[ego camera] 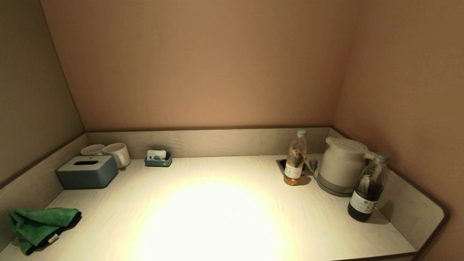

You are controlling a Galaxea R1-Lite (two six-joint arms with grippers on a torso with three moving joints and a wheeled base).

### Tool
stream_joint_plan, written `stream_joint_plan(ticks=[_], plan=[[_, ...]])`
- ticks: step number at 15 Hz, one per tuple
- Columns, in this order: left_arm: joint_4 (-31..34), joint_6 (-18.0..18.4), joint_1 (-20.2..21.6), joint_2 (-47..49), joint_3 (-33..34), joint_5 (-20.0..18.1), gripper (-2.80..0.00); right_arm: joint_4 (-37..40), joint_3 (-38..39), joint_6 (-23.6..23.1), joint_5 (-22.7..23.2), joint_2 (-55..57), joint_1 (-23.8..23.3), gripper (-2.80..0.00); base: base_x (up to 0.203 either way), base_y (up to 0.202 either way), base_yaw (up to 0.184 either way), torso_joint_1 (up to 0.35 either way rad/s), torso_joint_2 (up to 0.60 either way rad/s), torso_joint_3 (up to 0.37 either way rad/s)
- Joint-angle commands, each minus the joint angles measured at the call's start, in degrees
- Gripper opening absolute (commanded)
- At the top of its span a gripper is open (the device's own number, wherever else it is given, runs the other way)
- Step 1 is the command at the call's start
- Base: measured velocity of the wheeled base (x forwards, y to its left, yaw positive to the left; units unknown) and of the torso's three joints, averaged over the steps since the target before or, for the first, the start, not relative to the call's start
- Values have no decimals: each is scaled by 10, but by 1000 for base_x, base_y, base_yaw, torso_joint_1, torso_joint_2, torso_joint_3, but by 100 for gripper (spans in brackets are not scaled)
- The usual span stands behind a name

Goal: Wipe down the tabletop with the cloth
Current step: Pick up the tablecloth

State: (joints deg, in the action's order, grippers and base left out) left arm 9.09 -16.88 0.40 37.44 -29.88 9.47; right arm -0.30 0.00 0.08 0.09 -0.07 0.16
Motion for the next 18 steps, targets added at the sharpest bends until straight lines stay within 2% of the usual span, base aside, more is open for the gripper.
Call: stream_joint_plan(ticks=[1, 4, 8, 11, 15, 18], plan=[[0, -50, 20, 275, -71, 45, -280, 0, 0, 0, 0, 1, 0, -280, 0, 0, 0, 0, 0, 0], [-2, -100, 76, 502, -162, 89, -280, 0, 0, 0, 1, 1, 0, -280, 0, 0, 0, 0, 0, 0], [-3, -141, 148, 701, -271, 124, -280, 0, 0, 0, 1, 1, 0, -280, 0, 0, 0, 0, 0, 0], [-4, -161, 185, 761, -300, 133, -280, 0, 0, 0, 1, 1, 0, -280, 0, 0, 0, 0, 0, 0], [-4, -162, 197, 774, -299, 128, -280, 0, 0, 0, 0, 1, 0, -280, 0, 0, 0, 0, 0, 0], [-2, -158, 197, 751, -298, 122, -280, 0, 0, 0, 0, 1, 0, -280, 0, 0, 0, 0, 0, 0]])
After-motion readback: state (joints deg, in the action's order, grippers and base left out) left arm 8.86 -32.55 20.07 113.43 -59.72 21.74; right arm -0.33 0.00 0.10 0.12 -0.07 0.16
